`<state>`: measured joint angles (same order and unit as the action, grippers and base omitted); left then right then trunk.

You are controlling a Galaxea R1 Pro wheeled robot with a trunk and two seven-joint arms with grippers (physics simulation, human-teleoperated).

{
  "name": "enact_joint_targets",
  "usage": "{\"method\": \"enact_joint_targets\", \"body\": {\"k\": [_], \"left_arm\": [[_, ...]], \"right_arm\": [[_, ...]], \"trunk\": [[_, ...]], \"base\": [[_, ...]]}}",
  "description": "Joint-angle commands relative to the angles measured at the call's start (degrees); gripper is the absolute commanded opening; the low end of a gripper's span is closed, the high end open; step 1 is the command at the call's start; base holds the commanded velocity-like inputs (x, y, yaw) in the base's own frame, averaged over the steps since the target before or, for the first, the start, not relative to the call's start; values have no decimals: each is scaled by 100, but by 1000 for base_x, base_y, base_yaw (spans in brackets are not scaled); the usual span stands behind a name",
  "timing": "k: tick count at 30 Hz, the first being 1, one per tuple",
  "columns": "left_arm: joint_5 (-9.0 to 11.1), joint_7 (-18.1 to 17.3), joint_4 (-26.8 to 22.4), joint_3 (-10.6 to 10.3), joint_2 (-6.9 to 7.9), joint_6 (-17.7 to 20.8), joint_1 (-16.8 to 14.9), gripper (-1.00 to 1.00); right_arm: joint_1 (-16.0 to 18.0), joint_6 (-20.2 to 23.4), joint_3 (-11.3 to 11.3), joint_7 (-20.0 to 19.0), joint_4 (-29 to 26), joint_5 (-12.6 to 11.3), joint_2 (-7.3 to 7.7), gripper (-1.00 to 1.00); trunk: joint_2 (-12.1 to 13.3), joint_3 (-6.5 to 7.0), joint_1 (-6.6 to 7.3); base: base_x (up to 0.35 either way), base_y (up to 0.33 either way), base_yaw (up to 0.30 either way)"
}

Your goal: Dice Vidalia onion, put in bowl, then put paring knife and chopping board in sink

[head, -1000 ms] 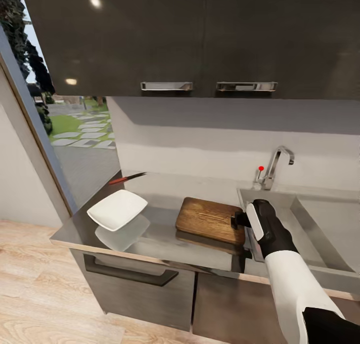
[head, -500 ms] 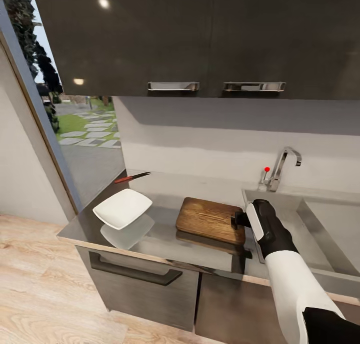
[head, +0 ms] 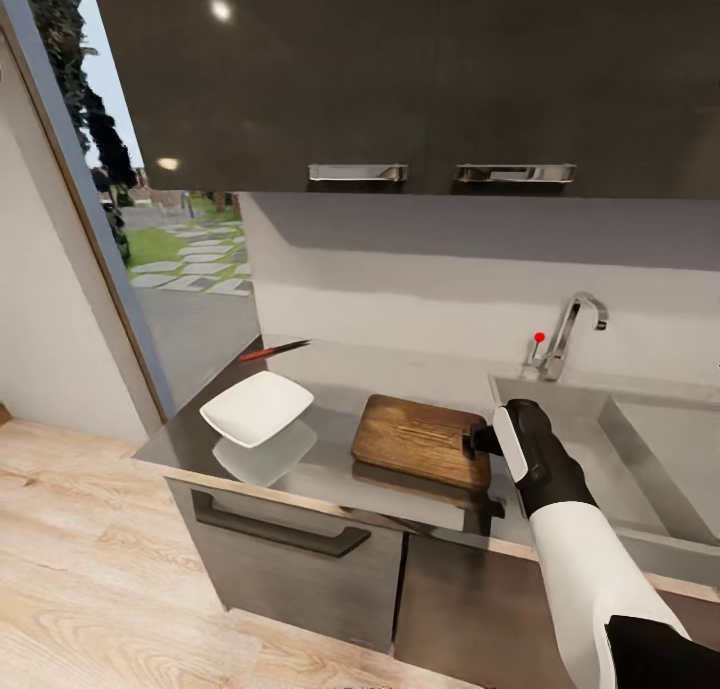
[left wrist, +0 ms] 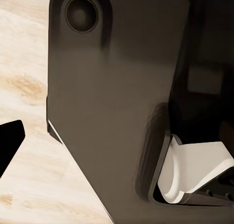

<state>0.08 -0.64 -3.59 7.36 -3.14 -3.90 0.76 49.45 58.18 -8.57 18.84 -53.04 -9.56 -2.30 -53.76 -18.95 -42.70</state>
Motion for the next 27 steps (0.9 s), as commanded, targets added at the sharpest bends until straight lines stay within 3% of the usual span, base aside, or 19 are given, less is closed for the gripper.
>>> {"method": "enact_joint_targets", "body": {"k": [1,27], "left_arm": [[1,-7,-10,38,-2,-5,3,100],[1,-7,-10,38,0,-5,3,100]], "right_arm": [[4,9,-13,49,-5,-64,-3,-100],[4,5,-7,49,-5,-64,-5,-100]], "trunk": [[-4,-6,1],[-4,-6,1]], "base": [[-27,0,2],[-2,0,0]]}}
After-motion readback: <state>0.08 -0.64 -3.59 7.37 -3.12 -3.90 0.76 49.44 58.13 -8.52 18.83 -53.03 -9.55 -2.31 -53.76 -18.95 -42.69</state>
